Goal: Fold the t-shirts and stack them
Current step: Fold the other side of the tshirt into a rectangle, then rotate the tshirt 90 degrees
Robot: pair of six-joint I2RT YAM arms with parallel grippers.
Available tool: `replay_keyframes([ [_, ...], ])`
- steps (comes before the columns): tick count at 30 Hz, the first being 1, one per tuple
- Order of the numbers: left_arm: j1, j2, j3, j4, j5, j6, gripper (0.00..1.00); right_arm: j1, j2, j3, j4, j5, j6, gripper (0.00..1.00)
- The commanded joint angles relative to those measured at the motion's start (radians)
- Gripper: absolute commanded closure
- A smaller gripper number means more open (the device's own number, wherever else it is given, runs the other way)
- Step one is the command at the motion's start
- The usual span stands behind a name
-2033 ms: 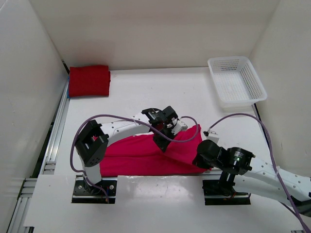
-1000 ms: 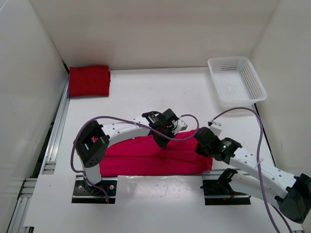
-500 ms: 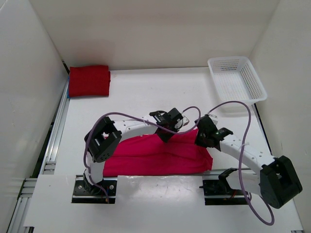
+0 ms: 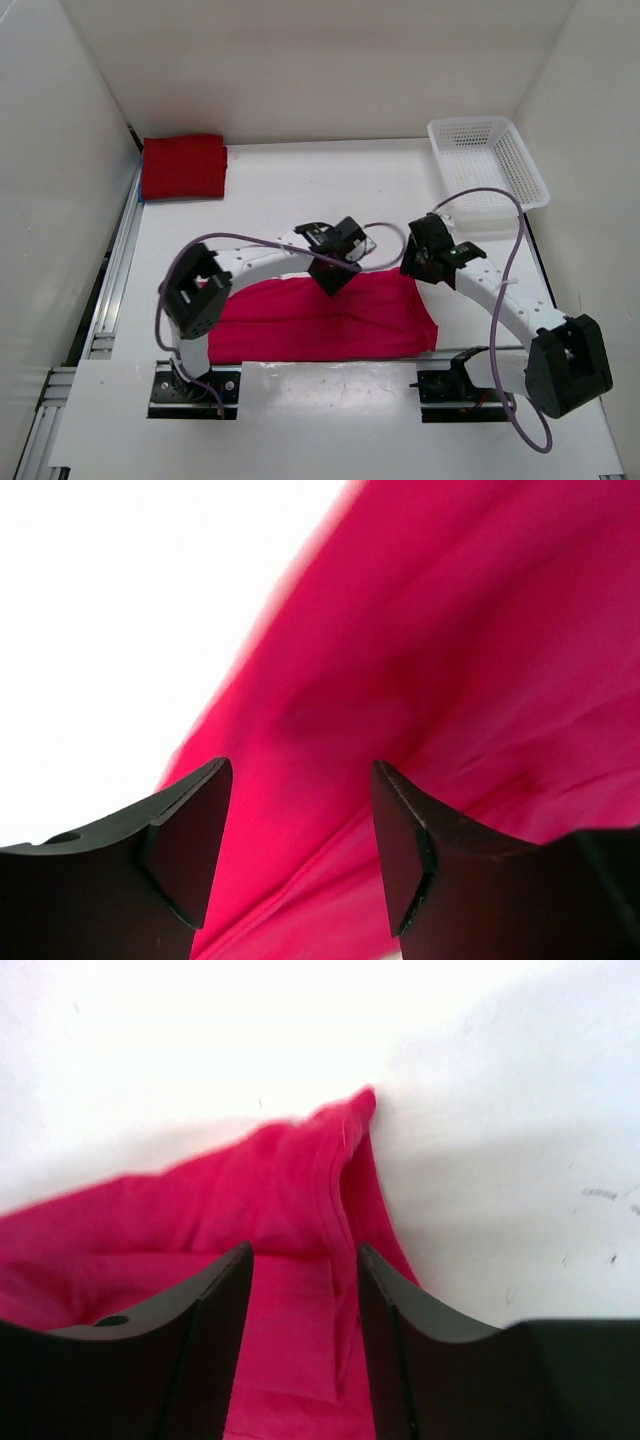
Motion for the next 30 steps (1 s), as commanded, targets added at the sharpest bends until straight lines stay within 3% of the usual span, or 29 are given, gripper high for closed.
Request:
replay_keyframes([
  [1, 0.121, -0.199, -0.057, -0.087, -0.109, 0.01, 0.31, -0.053, 0.042, 0.069, -0.008, -0.024, -0.043, 0.46],
  [3, 0.24, -0.295, -0.181, -0.077, -0.178, 0.01, 0.31, -0.093, 0.113, 0.093, -0.008, -0.053, -0.055, 0.44],
  [5, 0.318, -0.366, -0.306, -0.025, -0.336, 0.01, 0.33, -0.104, 0.164, 0.112, -0.008, -0.101, -0.066, 0.44],
  [7, 0.447, -0.464, -0.474, 0.037, -0.384, 0.01, 0.34, -0.116, 0.222, 0.126, 0.004, -0.116, -0.078, 0.44],
  [12, 0.732, -0.59, -0.593, 0.074, -0.279, 0.01, 0.32, -0.116, 0.288, 0.126, 0.053, -0.181, -0.087, 0.44],
  [18, 0.897, -0.53, -0.64, 0.144, -0.239, 0.01, 0.31, -0.116, 0.354, 0.126, 0.053, -0.19, -0.087, 0.46],
  [20, 0.917, -0.455, -0.651, 0.176, -0.26, 0.01, 0.31, -0.116, 0.398, 0.15, 0.053, -0.181, -0.087, 0.52],
  [23, 0.977, -0.368, -0.624, 0.23, -0.272, 0.01, 0.32, -0.127, 0.481, 0.213, 0.053, -0.181, -0.107, 0.82],
  [25, 1.021, -0.307, -0.572, 0.23, -0.272, 0.01, 0.32, -0.127, 0.577, 0.318, 0.053, -0.181, -0.126, 0.92],
  [27, 1.031, -0.294, -0.561, 0.23, -0.262, 0.01, 0.32, -0.127, 0.65, 0.42, 0.006, -0.192, -0.136, 0.99],
  [30, 1.054, -0.283, -0.552, 0.23, -0.251, 0.01, 0.32, -0.118, 0.783, 0.656, -0.024, -0.192, -0.156, 0.99],
])
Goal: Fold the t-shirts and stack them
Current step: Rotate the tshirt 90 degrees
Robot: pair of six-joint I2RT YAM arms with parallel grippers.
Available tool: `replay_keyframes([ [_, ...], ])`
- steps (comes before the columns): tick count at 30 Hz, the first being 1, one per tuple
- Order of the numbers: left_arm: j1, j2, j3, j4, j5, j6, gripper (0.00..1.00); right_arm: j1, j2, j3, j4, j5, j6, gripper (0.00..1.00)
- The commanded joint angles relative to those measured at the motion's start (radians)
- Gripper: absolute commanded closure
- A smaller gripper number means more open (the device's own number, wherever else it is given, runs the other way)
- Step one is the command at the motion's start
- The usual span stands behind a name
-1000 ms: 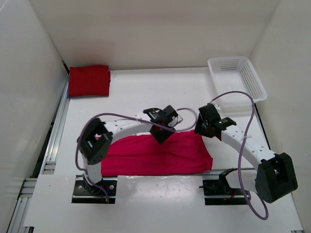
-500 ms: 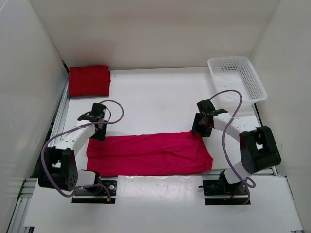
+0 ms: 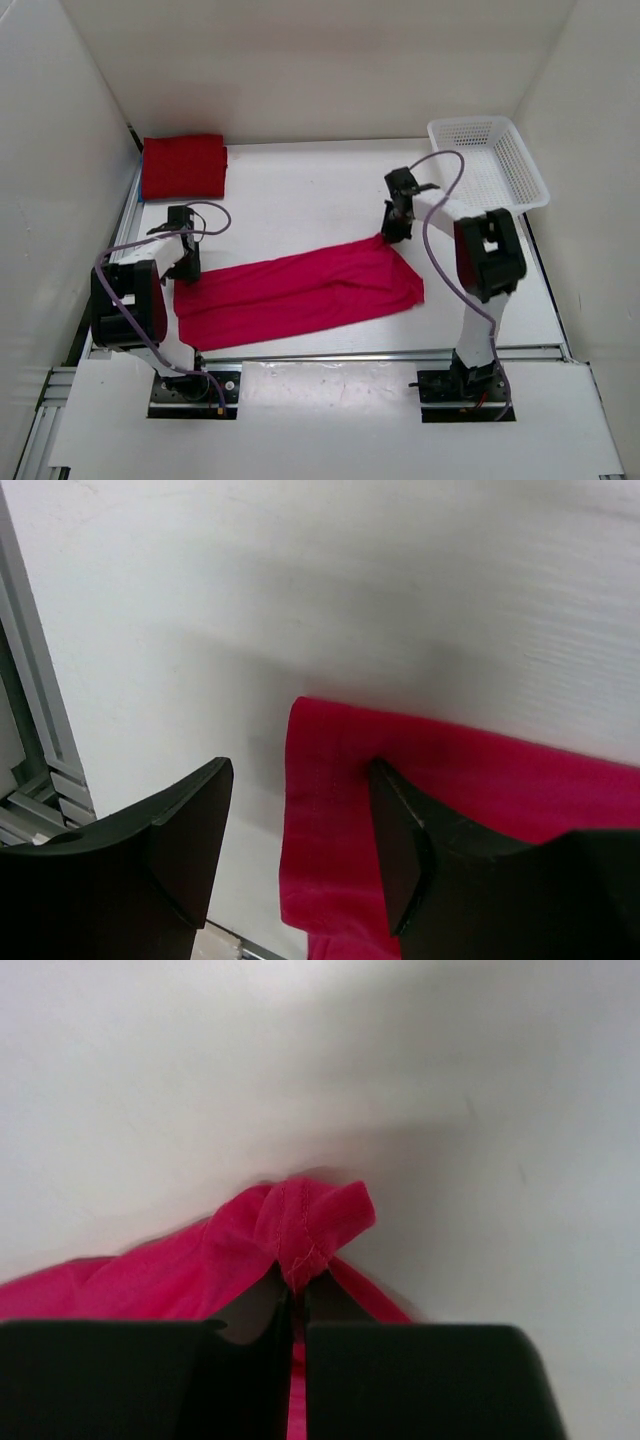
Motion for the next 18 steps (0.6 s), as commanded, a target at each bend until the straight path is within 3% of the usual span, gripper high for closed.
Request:
replay_keyframes([
  [1, 0.03, 0.01, -0.016, 0.041, 0.017, -0.007, 0.32, 0.004, 0.153, 0.213, -0.022, 0.019, -0.04, 0.99],
  [2, 0.041, -0.01, -0.026, 0.03, 0.017, -0.007, 0.32, 0.004, 0.197, 0.373, -0.033, 0.019, -0.04, 0.99],
  [4, 0.041, -0.033, -0.026, 0.006, 0.028, -0.007, 0.31, 0.004, 0.345, 0.554, -0.076, 0.032, -0.031, 0.89],
  [5, 0.051, -0.044, -0.037, -0.011, 0.041, -0.007, 0.3, 0.004, 0.399, 0.744, -0.091, 0.032, -0.031, 0.82],
  [6, 0.052, -0.057, -0.037, -0.028, 0.051, -0.007, 0.3, 0.004, 0.453, 0.838, -0.102, 0.032, -0.021, 0.74],
  [7, 0.052, -0.058, -0.037, -0.066, 0.066, -0.007, 0.3, 0.004, 0.552, 0.93, -0.111, 0.013, -0.001, 0.56],
  [8, 0.052, -0.058, -0.037, -0.085, 0.066, -0.007, 0.3, 0.004, 0.595, 1.088, -0.112, -0.013, 0.01, 0.51],
  [10, 0.052, -0.058, -0.014, -0.112, 0.075, -0.007, 0.29, 0.004, 0.651, 1.181, -0.066, -0.03, 0.053, 0.42],
  [11, 0.062, -0.058, -0.005, -0.138, 0.075, -0.007, 0.29, 0.004, 0.642, 1.181, -0.041, -0.03, 0.065, 0.42],
  [14, 0.096, -0.058, 0.038, -0.164, 0.086, -0.007, 0.27, 0.004, 0.471, 0.964, 0.065, 0.034, 0.085, 0.39],
  [18, 0.13, -0.036, 0.084, -0.183, 0.095, -0.007, 0.27, -0.007, 0.21, 0.612, 0.066, 0.137, 0.127, 0.42],
])
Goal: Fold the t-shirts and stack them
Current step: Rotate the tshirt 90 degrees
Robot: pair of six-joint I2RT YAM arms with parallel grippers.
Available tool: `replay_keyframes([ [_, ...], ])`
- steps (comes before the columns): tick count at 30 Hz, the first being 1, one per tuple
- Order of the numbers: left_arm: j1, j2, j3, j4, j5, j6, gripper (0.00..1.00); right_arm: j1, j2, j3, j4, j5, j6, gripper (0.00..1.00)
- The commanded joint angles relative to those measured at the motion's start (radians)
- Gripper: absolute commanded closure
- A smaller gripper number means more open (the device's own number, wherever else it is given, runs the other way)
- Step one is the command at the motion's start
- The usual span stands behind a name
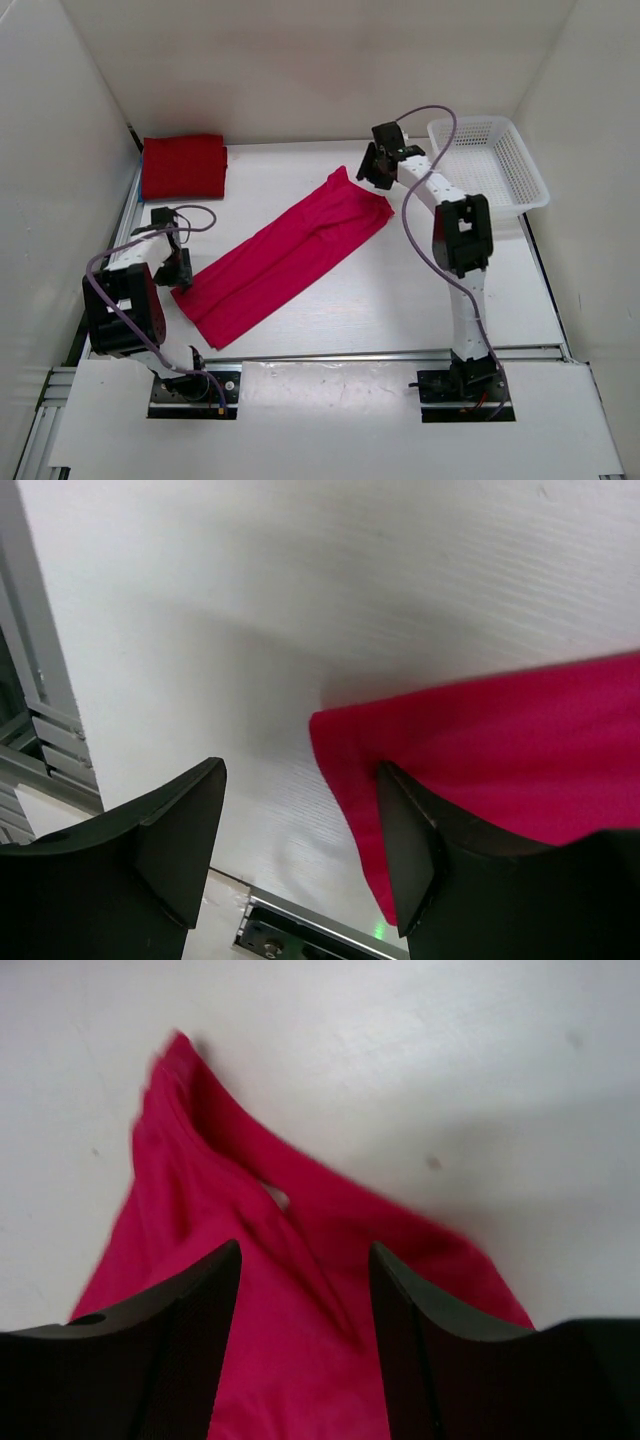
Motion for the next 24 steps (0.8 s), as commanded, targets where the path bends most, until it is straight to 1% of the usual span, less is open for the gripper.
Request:
replay_keyframes([
  [1, 0.022, 0.003, 0.056, -0.038, 0.024, -0.003, 0.27, -0.01, -0.23, -0.193, 0.018, 0.084, 0.066, 0.44],
  [2, 0.033, 0.003, 0.071, -0.038, 0.024, -0.003, 0.27, -0.021, -0.286, -0.249, 0.008, 0.066, 0.118, 0.5],
  [3, 0.033, 0.003, 0.072, -0.047, 0.024, -0.003, 0.27, -0.021, -0.311, -0.356, 0.008, 0.028, 0.143, 0.53],
  [5, 0.033, -0.009, 0.094, -0.06, 0.046, -0.003, 0.26, -0.032, -0.365, -0.458, 0.008, 0.019, 0.206, 0.58],
  [6, 0.033, -0.009, 0.095, -0.06, 0.046, -0.003, 0.26, -0.032, -0.376, -0.539, 0.008, 0.028, 0.221, 0.58],
  [7, 0.033, -0.02, 0.095, -0.07, 0.046, -0.003, 0.26, -0.032, -0.376, -0.569, 0.027, 0.028, 0.234, 0.57],
  [8, 0.033, -0.02, 0.095, -0.071, 0.046, -0.003, 0.26, -0.032, -0.376, -0.587, 0.053, 0.016, 0.243, 0.53],
  [12, 0.033, -0.02, 0.084, -0.081, 0.046, -0.003, 0.26, -0.032, -0.264, -0.534, 0.044, 0.025, 0.267, 0.52],
  [14, 0.033, -0.02, 0.084, -0.081, 0.036, -0.003, 0.26, -0.041, -0.198, -0.482, 0.033, 0.037, 0.29, 0.5],
  [16, 0.042, -0.029, 0.093, -0.094, 0.036, -0.003, 0.26, -0.05, -0.131, -0.425, 0.024, 0.037, 0.3, 0.5],
  [17, 0.042, -0.029, 0.104, -0.104, 0.036, -0.003, 0.25, -0.05, -0.108, -0.399, 0.015, 0.037, 0.3, 0.53],
  [18, 0.042, -0.029, 0.104, -0.104, 0.036, -0.003, 0.25, -0.05, -0.083, -0.37, 0.014, 0.037, 0.3, 0.68],
  [19, 0.042, -0.029, 0.116, -0.118, 0.047, -0.003, 0.25, -0.05, -0.028, -0.294, 0.014, 0.026, 0.3, 0.77],
  [20, 0.042, -0.029, 0.127, -0.132, 0.067, -0.003, 0.25, -0.05, 0.004, -0.24, 0.002, 0.026, 0.291, 0.94],
  [21, 0.042, -0.029, 0.127, -0.132, 0.079, -0.003, 0.25, -0.05, 0.074, -0.18, -0.012, 0.016, 0.28, 0.99],
  [22, 0.042, -0.029, 0.136, -0.141, 0.095, -0.003, 0.24, -0.059, 0.111, -0.038, -0.012, 0.015, 0.28, 1.0],
  [23, 0.042, -0.029, 0.148, -0.152, 0.11, -0.003, 0.24, -0.059, 0.153, 0.045, -0.012, 0.015, 0.266, 1.0],
  [24, 0.042, -0.029, 0.148, -0.152, 0.14, -0.003, 0.24, -0.068, 0.235, 0.134, -0.003, 0.015, 0.255, 1.0],
])
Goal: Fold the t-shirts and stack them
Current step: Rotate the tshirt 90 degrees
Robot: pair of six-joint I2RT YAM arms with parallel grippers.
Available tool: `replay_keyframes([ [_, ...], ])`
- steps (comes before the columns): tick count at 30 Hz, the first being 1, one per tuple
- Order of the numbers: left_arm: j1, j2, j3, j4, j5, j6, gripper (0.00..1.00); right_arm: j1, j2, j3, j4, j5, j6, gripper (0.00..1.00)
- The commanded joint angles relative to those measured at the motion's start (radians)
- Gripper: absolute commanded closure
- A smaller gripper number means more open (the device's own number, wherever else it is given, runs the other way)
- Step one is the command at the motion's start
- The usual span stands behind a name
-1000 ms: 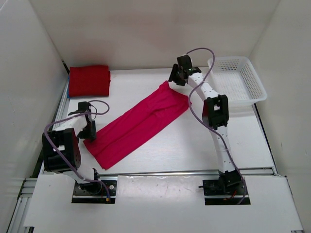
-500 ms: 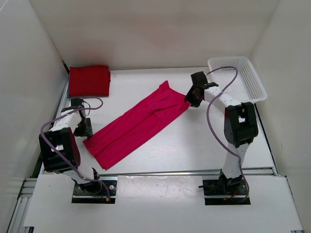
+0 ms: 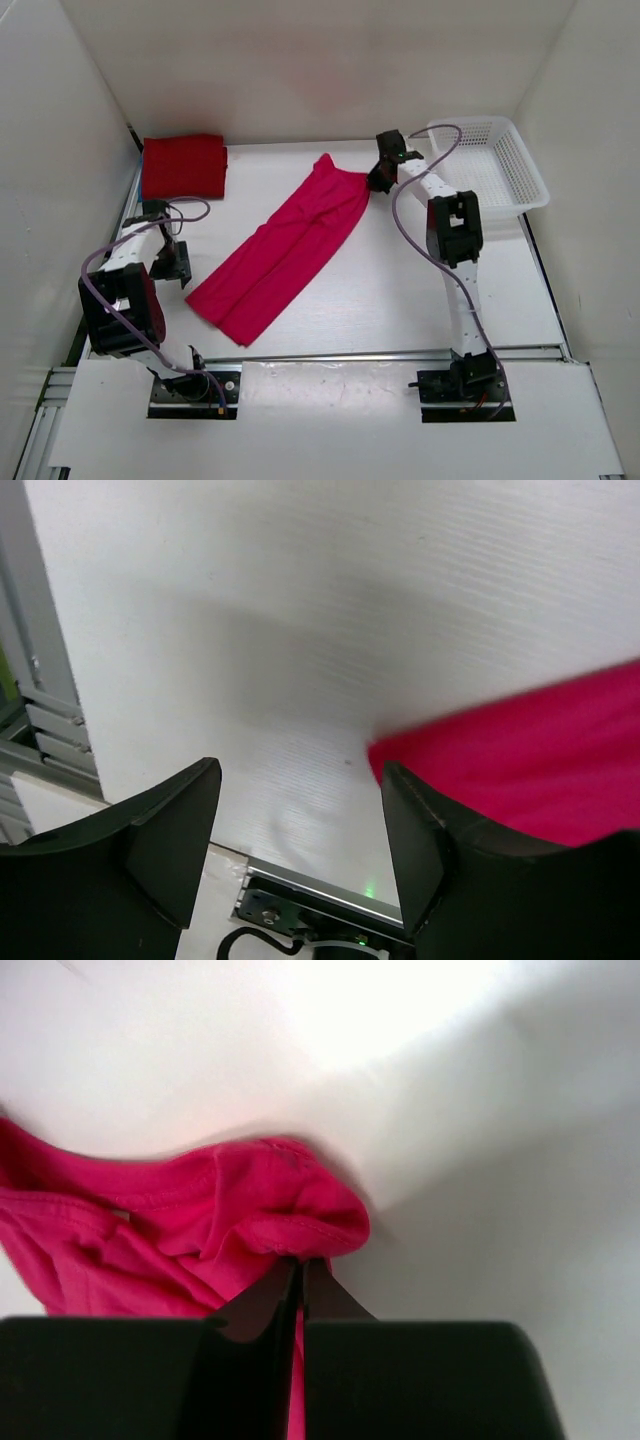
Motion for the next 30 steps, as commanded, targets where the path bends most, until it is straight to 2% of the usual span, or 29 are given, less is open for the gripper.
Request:
replay_keyframes([
  [1, -0.012, -0.034, 0.042, -0.032, 0.091, -0.002, 0.24, -0.016, 0.194, 0.266, 0.015, 0.0, -0.023, 1.0],
  [2, -0.024, -0.025, 0.042, -0.032, 0.102, -0.002, 0.23, -0.016, 0.225, 0.396, 0.114, -0.026, -0.032, 1.0],
  [3, -0.038, -0.025, 0.042, -0.044, 0.123, -0.002, 0.23, -0.027, 0.261, 0.428, 0.188, -0.047, -0.032, 0.93],
  [5, -0.087, 0.002, 0.028, -0.044, 0.148, -0.002, 0.23, -0.027, 0.262, 0.428, 0.337, -0.09, -0.032, 0.68],
  [6, -0.104, 0.003, 0.028, -0.044, 0.169, -0.002, 0.23, -0.027, 0.262, 0.428, 0.389, -0.099, -0.032, 0.47],
  [7, -0.121, 0.019, 0.028, -0.044, 0.179, -0.002, 0.23, -0.027, 0.262, 0.428, 0.389, -0.1, -0.032, 0.43],
  [9, -0.156, 0.033, 0.019, -0.044, 0.192, -0.002, 0.23, -0.027, 0.167, 0.309, 0.347, -0.1, -0.058, 0.33],
  [13, -0.165, 0.033, 0.019, -0.044, 0.235, -0.002, 0.23, -0.027, -0.103, -0.072, 0.272, -0.074, -0.103, 0.3],
  [14, -0.165, 0.014, 0.01, -0.034, 0.235, -0.002, 0.23, -0.016, -0.231, -0.158, 0.255, -0.058, -0.103, 0.3],
  [15, -0.165, 0.0, 0.001, -0.034, 0.235, -0.002, 0.23, -0.003, -0.299, -0.325, 0.212, -0.035, -0.103, 0.3],
  [16, -0.165, -0.019, 0.001, -0.034, 0.235, -0.002, 0.23, 0.017, -0.366, -0.407, 0.196, 0.018, -0.103, 0.3],
  [19, -0.155, -0.109, -0.042, -0.011, 0.225, -0.002, 0.21, 0.182, -0.67, -0.711, 0.178, 0.048, -0.08, 0.26],
  [20, -0.146, -0.16, -0.065, 0.0, 0.225, -0.002, 0.21, 0.223, -0.716, -0.836, 0.178, -0.001, -0.053, 0.26],
  [21, -0.133, -0.189, -0.077, 0.0, 0.225, -0.002, 0.21, 0.266, -0.752, -0.892, 0.187, -0.033, -0.022, 0.26],
  [24, -0.103, -0.304, -0.099, 0.009, 0.225, -0.002, 0.2, 0.503, -0.83, -1.027, 0.237, -0.055, 0.125, 0.26],
  [27, -0.061, -0.42, -0.099, 0.009, 0.225, -0.002, 0.19, 0.641, -0.789, -1.005, 0.238, -0.017, 0.214, 0.26],
  [30, -0.052, -0.508, -0.087, -0.029, 0.225, -0.002, 0.14, 0.709, -0.705, -0.962, 0.222, -0.049, 0.326, 0.25],
])
